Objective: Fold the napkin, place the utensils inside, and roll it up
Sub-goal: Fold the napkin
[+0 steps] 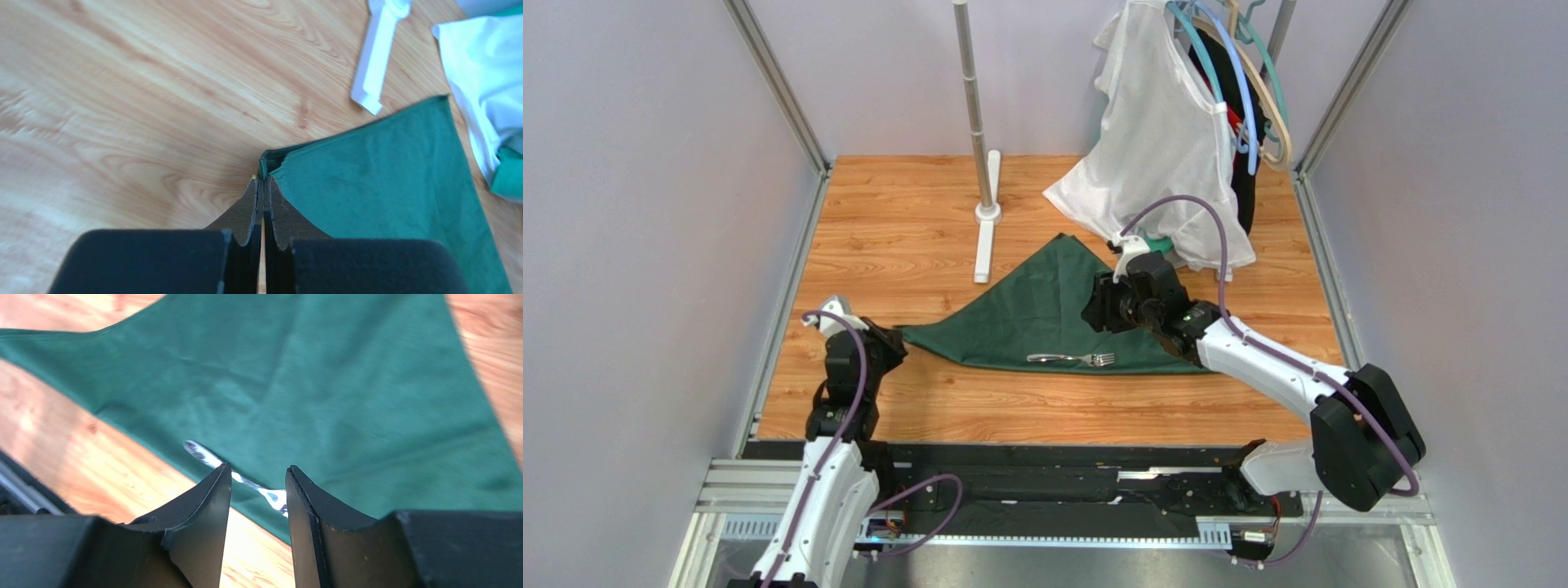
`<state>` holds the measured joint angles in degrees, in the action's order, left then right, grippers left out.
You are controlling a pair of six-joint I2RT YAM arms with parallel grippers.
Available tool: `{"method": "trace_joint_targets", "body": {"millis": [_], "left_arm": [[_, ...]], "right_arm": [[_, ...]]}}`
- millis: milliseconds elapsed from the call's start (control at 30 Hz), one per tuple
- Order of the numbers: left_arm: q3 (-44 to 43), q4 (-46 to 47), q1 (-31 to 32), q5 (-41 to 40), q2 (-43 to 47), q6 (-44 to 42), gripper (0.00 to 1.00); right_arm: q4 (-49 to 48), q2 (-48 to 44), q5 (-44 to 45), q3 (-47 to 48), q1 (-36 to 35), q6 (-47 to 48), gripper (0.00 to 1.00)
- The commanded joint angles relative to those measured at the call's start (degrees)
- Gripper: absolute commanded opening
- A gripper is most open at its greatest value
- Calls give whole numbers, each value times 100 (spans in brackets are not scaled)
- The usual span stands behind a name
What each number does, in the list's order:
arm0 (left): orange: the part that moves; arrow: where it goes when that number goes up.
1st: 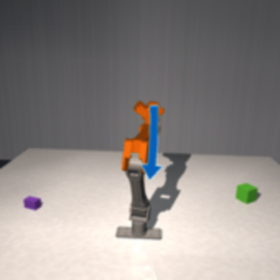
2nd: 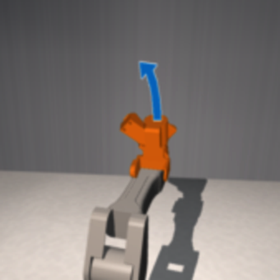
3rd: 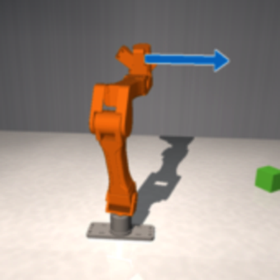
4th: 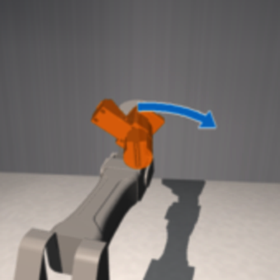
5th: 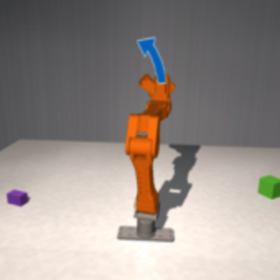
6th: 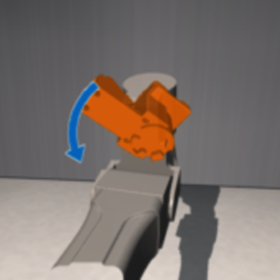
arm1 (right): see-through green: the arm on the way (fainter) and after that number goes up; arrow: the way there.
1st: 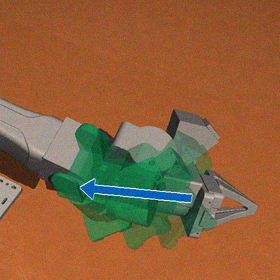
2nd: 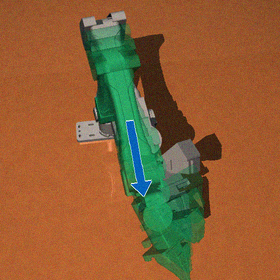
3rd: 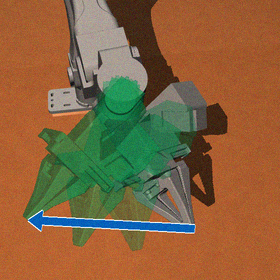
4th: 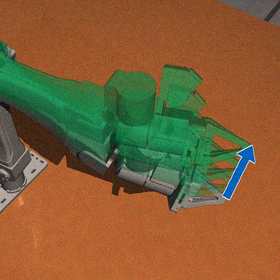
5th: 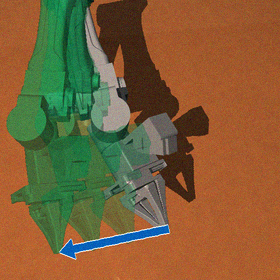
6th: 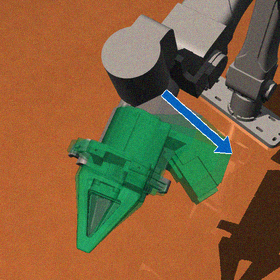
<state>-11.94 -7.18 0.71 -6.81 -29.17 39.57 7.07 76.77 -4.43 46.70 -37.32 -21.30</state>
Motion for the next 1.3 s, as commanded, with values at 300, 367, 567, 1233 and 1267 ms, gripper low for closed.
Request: {"method": "trace_joint_targets", "body": {"millis": [300,367,567,1233,1267], "left_arm": [[-764,1631,1615,22,-1362,-740,0],[-862,1876,2037,-110,-1757,-740,0],[-1398,2483,3004,-312,-2953,-740,0],[-3208,3434,4798,48,-5748,-907,0],[-3261,3521,4894,92,-5819,-933,0]], "right_arm": [[382,-970,407,-380,524,-155,42],[427,-1032,425,-442,655,-173,42],[637,-1340,434,-556,884,-190,42],[1068,-1947,724,-794,1192,-199,42],[1068,-1955,715,-794,1209,-199,42]]}}
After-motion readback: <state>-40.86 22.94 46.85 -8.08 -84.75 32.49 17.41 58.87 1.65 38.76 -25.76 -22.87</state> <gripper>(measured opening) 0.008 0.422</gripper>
